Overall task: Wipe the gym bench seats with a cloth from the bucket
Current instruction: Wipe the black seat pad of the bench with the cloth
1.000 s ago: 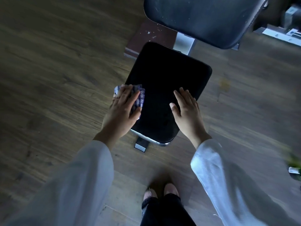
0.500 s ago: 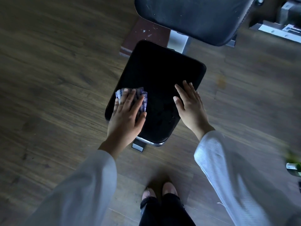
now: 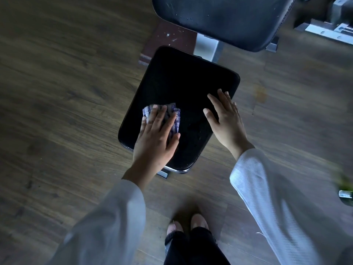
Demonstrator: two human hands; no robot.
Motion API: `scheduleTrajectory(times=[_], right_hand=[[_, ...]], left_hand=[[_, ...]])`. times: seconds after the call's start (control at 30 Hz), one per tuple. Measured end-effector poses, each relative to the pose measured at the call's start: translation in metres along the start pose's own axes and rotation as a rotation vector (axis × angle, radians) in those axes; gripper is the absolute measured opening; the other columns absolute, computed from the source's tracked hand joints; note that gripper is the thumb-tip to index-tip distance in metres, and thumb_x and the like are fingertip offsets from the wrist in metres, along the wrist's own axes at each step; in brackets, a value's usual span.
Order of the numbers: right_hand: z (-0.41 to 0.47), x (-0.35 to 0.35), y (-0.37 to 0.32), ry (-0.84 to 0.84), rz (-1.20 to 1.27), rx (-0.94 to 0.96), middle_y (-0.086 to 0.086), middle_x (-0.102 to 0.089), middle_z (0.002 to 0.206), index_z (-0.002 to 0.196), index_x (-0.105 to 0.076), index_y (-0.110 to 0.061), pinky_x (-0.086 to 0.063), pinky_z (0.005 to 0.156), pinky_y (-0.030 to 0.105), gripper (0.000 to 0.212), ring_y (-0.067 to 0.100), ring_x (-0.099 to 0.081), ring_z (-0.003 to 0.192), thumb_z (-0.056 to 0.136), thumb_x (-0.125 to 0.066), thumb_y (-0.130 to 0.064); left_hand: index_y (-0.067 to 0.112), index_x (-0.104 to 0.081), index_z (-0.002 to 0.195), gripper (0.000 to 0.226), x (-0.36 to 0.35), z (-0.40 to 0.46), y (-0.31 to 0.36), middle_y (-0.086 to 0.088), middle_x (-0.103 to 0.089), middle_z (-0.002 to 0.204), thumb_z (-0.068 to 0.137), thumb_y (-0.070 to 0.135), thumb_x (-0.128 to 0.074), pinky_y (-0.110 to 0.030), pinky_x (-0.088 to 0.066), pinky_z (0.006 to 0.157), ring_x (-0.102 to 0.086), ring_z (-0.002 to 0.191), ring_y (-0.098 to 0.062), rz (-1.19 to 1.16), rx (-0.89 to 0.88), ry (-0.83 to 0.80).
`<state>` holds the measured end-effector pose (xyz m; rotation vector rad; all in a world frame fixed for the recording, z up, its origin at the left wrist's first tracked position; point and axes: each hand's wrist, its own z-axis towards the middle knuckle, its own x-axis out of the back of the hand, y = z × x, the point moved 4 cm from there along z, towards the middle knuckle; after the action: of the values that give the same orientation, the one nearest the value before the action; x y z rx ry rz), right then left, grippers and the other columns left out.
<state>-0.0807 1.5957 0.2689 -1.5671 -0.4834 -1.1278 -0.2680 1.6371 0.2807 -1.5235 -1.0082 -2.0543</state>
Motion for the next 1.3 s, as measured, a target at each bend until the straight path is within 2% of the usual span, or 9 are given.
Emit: scheduleTrajectory(times=[0.27,0.47,0.67,0.77,0.87,0.93,1.03,1.17,1.3], right_hand=[[0.002,0.000,0.005,0.023,-0.001,0.032,0.013,-0.027,0.150,0.138,-0.039,-0.016,-0.011,0.113,0.039,0.043,0.027,-0.018,0.141,0.097,-0.039,-0.026],[0.003,0.000,0.006,0.007,0.006,0.025,0.009,-0.023,0.152,0.139,-0.037,-0.019,-0.008,0.114,0.036,0.042,0.024,-0.013,0.142,0.098,-0.041,-0.024],[0.007,0.003,-0.001,0.049,0.117,-0.071,0.018,-0.031,0.147,0.133,-0.046,-0.008,-0.015,0.113,0.042,0.040,0.032,-0.022,0.139,0.096,-0.041,-0.023],[-0.003,0.006,-0.032,0.196,0.196,-0.134,0.028,-0.047,0.132,0.124,-0.052,0.002,-0.033,0.106,0.050,0.050,0.040,-0.042,0.126,0.092,-0.036,-0.034],[-0.032,-0.011,-0.078,0.201,0.140,-0.096,0.028,-0.050,0.129,0.126,-0.050,0.003,-0.038,0.102,0.050,0.064,0.039,-0.047,0.122,0.087,-0.036,-0.046],[-0.050,-0.026,-0.097,0.173,0.006,-0.078,0.026,-0.047,0.134,0.131,-0.044,0.002,-0.035,0.104,0.048,0.071,0.036,-0.043,0.127,0.084,-0.037,-0.051],[-0.054,-0.035,-0.089,0.182,-0.099,-0.060,0.022,-0.045,0.137,0.134,-0.040,0.000,-0.034,0.105,0.047,0.064,0.034,-0.042,0.128,0.084,-0.039,-0.038],[-0.025,-0.019,-0.044,0.189,-0.079,-0.140,0.022,-0.034,0.144,0.139,-0.032,0.000,-0.023,0.111,0.046,0.061,0.035,-0.029,0.135,0.086,-0.044,-0.026],[-0.009,-0.014,-0.039,0.157,-0.033,-0.089,0.020,-0.029,0.147,0.141,-0.028,-0.002,-0.015,0.113,0.041,0.062,0.033,-0.024,0.138,0.090,-0.035,-0.036]], left_hand=[[0.014,-0.054,0.130,0.049,-0.005,-0.018,0.041,-0.012,-0.045,0.142,0.088,0.038,-0.041,-0.045,-0.025,0.109,-0.033,0.136,-0.026,-0.002,-0.278,-0.057],[0.009,-0.052,0.131,0.054,-0.008,0.012,0.020,-0.020,-0.045,0.140,0.087,0.038,-0.037,-0.053,-0.028,0.105,-0.036,0.133,-0.038,0.011,0.001,-0.022],[0.010,-0.046,0.133,0.054,-0.012,0.010,0.047,-0.018,-0.038,0.145,0.096,0.045,-0.028,-0.051,-0.022,0.109,-0.027,0.137,-0.032,-0.194,-0.113,-0.014],[0.004,-0.048,0.132,0.048,0.004,0.015,0.006,-0.026,-0.035,0.144,0.097,0.032,-0.031,-0.050,-0.022,0.109,-0.026,0.136,-0.043,-0.252,0.220,0.173],[0.002,-0.038,0.139,0.059,0.004,0.013,-0.024,-0.019,-0.027,0.150,0.091,0.032,-0.022,-0.043,-0.014,0.115,-0.018,0.141,-0.036,-0.118,0.484,0.075],[0.002,-0.035,0.141,0.066,0.000,0.011,-0.026,-0.018,-0.026,0.151,0.089,0.037,-0.014,-0.040,-0.012,0.115,-0.018,0.142,-0.035,-0.038,0.435,0.044],[0.002,-0.038,0.139,0.063,-0.003,0.009,-0.027,-0.018,-0.031,0.149,0.090,0.035,-0.017,-0.040,-0.016,0.114,-0.024,0.140,-0.036,0.006,0.429,0.060],[0.004,-0.039,0.139,0.060,-0.002,0.010,-0.027,-0.018,-0.032,0.148,0.091,0.034,-0.019,-0.039,-0.016,0.113,-0.026,0.139,-0.035,0.031,0.434,0.062],[0.005,-0.035,0.141,0.061,-0.004,0.014,-0.024,-0.015,-0.028,0.151,0.092,0.036,-0.017,-0.040,-0.015,0.114,-0.022,0.140,-0.034,0.062,0.445,0.040]])
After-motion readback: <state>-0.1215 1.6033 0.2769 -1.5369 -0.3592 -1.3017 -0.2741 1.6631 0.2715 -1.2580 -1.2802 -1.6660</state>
